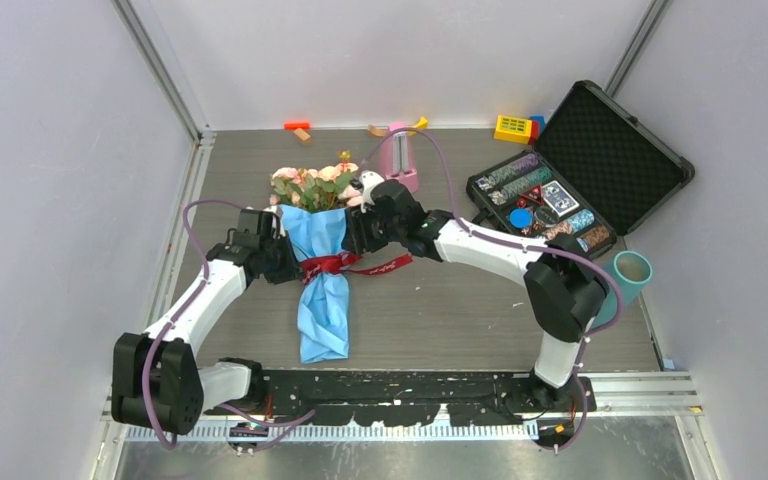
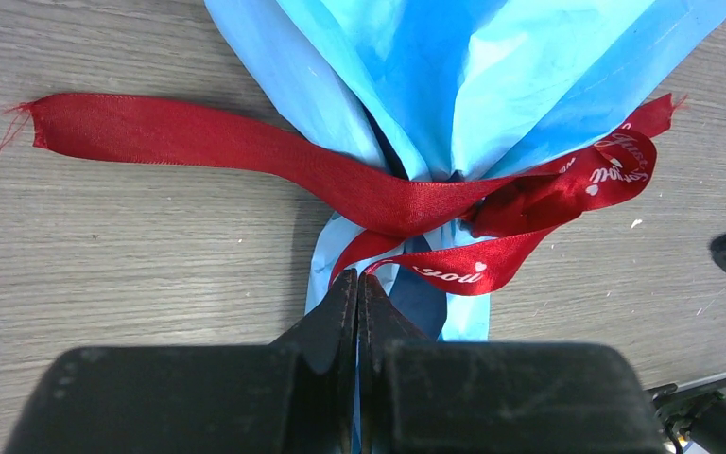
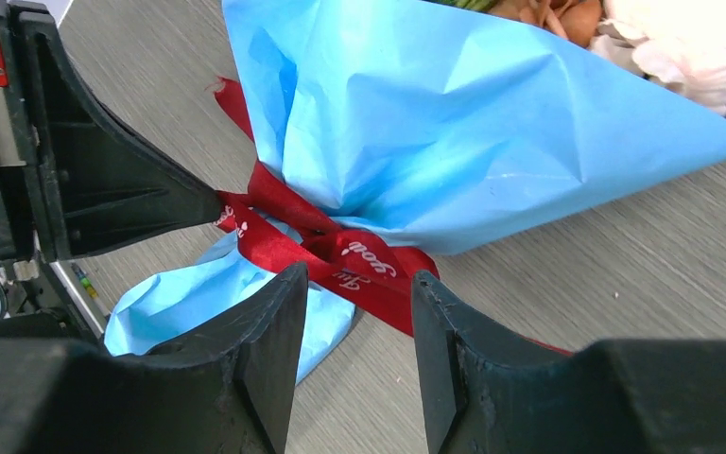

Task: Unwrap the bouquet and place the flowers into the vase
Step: Untie the ribbon from the wrapping paper.

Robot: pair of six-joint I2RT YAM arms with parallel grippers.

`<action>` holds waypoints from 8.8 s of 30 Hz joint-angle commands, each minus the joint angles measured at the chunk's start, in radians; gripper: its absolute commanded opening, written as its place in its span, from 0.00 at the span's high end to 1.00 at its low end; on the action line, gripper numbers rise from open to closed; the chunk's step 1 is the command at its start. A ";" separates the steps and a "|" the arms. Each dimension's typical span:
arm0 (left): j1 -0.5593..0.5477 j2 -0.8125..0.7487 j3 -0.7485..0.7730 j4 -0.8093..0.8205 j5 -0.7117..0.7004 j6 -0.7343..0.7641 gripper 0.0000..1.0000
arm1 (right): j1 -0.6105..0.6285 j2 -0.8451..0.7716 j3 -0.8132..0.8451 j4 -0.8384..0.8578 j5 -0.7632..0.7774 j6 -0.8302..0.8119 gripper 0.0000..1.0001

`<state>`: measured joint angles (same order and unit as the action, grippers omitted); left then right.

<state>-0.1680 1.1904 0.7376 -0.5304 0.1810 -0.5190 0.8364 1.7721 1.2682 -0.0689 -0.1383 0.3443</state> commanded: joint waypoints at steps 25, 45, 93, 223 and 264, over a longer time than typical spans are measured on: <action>0.005 -0.022 0.039 0.006 0.005 0.010 1.00 | 0.026 0.145 0.127 -0.066 -0.013 -0.149 0.71; 0.011 -0.035 0.034 -0.028 -0.074 -0.014 1.00 | 0.026 -0.016 -0.079 0.099 0.232 -0.037 1.00; -0.266 0.226 0.283 0.001 -0.018 0.206 0.34 | -0.031 -0.135 -0.281 0.196 0.259 0.149 0.92; 0.094 -0.084 0.003 -0.034 -0.123 -0.085 1.00 | 0.007 -0.155 -0.268 0.191 0.384 0.286 1.00; -0.290 0.137 0.197 -0.005 -0.122 -0.004 0.18 | -0.024 -0.198 -0.357 0.214 0.319 0.287 0.93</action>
<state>-0.4480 1.3167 0.8967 -0.5652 0.0952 -0.5159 0.8200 1.6234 0.9203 0.0967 0.1699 0.6327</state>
